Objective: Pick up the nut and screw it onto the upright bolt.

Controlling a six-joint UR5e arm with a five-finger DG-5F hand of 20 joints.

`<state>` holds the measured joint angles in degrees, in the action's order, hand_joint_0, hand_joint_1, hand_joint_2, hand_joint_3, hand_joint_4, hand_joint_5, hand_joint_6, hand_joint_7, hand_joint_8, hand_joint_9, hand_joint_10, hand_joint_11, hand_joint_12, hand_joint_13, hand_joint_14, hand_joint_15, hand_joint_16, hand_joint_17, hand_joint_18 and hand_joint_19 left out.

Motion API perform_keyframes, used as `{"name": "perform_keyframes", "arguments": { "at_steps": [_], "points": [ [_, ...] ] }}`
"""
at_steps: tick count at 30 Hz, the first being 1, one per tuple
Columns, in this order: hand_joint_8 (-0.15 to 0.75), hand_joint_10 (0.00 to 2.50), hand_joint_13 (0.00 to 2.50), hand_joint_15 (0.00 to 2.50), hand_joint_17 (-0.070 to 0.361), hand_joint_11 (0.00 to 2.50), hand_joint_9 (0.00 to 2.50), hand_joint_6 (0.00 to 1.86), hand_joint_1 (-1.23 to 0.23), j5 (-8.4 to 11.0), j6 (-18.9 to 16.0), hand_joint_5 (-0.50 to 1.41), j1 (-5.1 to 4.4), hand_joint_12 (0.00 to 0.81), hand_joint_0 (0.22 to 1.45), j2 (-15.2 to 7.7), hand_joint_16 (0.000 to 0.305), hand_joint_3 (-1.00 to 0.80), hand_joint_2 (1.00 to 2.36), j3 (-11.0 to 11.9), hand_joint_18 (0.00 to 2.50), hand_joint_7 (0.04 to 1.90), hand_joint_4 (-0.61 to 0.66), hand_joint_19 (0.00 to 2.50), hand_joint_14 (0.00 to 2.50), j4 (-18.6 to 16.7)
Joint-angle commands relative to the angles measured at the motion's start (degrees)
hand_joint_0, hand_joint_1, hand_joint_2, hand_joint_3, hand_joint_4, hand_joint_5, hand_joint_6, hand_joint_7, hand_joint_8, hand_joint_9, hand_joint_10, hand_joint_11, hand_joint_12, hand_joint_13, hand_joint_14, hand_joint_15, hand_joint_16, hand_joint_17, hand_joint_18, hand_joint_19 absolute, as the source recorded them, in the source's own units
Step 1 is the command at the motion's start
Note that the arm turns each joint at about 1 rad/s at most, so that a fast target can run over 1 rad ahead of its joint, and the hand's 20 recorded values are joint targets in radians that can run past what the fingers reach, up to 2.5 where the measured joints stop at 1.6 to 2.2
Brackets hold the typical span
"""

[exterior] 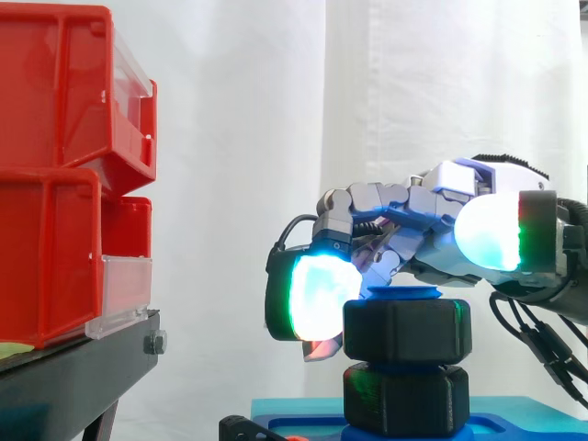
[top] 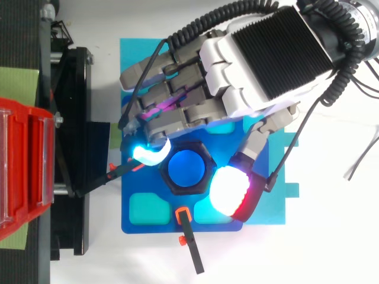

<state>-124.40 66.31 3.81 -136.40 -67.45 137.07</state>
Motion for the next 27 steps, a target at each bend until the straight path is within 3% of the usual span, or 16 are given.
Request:
{"name": "perform_keyframes", "arguments": {
  "at_steps": [1, 9, 19, 27],
  "points": [
    [0.247, 0.0, 0.66, 0.0, 0.056, 0.0, 0.9, 0.5, -0.14, -0.14, -0.04, -0.01, 0.5, 0.221, 0.5, -0.01, 0.025, -0.5, 1.0, 0.04, 0.37, 1.51, 0.17, 0.01, 0.0, -0.22],
    [0.257, 0.0, 0.7, 0.0, 0.053, 0.0, 0.94, 0.5, -0.15, -0.31, -0.13, 0.02, 1.2, 0.214, 0.5, -0.01, 0.023, -0.5, 1.0, 0.04, 0.42, 1.67, 0.12, 0.02, 0.0, -0.13],
    [0.258, 0.0, 0.73, 0.0, 0.05, 0.0, 0.97, 0.5, -0.16, -1.37, -0.39, 0.03, 2.26, 0.21, 0.51, -0.01, 0.022, -0.5, 1.0, 0.04, 0.45, 1.68, 0.12, 0.04, 0.0, -0.49],
    [0.252, 0.0, 0.72, 0.0, 0.053, 0.0, 0.95, 0.5, -0.15, -1.46, -0.48, -0.03, 2.52, 0.216, 0.5, -0.01, 0.023, -0.5, 1.0, 0.04, 0.44, 1.34, 0.21, 0.04, 0.0, -1.1]
  ]
}}
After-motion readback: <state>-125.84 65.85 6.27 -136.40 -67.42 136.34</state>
